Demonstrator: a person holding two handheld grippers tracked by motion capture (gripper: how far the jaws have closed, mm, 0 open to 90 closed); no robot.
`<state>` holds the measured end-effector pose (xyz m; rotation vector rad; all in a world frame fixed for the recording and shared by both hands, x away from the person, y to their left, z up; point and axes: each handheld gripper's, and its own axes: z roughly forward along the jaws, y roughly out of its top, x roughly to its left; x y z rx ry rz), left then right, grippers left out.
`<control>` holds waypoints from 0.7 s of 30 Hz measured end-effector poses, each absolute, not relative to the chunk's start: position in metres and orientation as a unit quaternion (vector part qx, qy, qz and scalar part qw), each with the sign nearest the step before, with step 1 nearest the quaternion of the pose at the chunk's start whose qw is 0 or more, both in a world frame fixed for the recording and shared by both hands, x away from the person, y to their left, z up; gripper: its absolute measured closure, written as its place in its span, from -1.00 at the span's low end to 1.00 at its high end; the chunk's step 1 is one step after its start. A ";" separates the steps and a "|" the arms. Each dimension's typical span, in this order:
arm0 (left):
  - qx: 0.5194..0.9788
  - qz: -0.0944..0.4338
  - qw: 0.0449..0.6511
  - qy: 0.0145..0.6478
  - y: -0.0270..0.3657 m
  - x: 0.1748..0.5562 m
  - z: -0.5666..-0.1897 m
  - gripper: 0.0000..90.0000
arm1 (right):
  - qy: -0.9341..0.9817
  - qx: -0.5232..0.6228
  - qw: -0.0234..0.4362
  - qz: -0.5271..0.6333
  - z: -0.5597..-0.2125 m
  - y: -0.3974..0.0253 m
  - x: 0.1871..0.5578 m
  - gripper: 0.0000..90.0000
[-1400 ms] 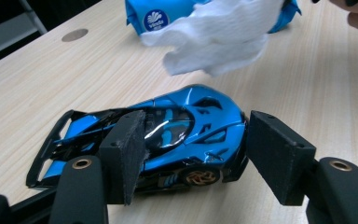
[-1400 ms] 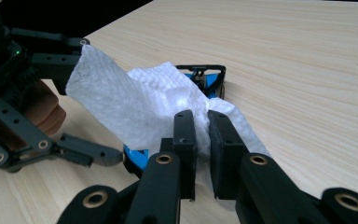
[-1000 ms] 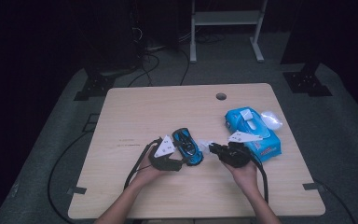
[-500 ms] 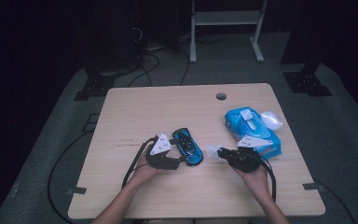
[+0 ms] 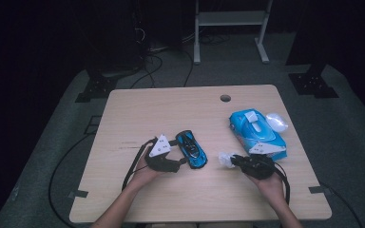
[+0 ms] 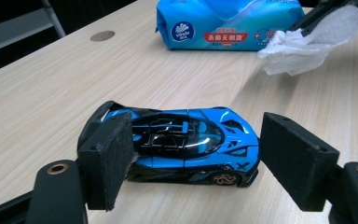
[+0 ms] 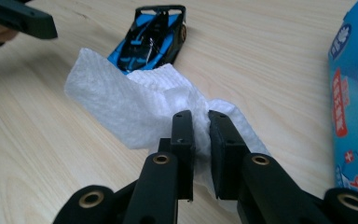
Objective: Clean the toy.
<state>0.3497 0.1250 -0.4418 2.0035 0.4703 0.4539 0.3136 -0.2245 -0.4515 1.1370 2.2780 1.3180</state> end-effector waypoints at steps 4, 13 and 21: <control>0.825 0.187 0.495 0.201 0.129 0.350 -0.442 -0.44 | 0.792 0.395 0.133 0.446 -0.456 -0.228 0.312 0.75; 0.825 0.189 0.493 0.200 0.131 0.349 -0.441 -0.47 | 0.796 0.395 0.121 0.443 -0.458 -0.236 0.310 0.50; 0.824 0.187 0.493 0.207 0.136 0.347 -0.443 -0.50 | 0.792 0.393 0.121 0.451 -0.455 -0.244 0.305 0.32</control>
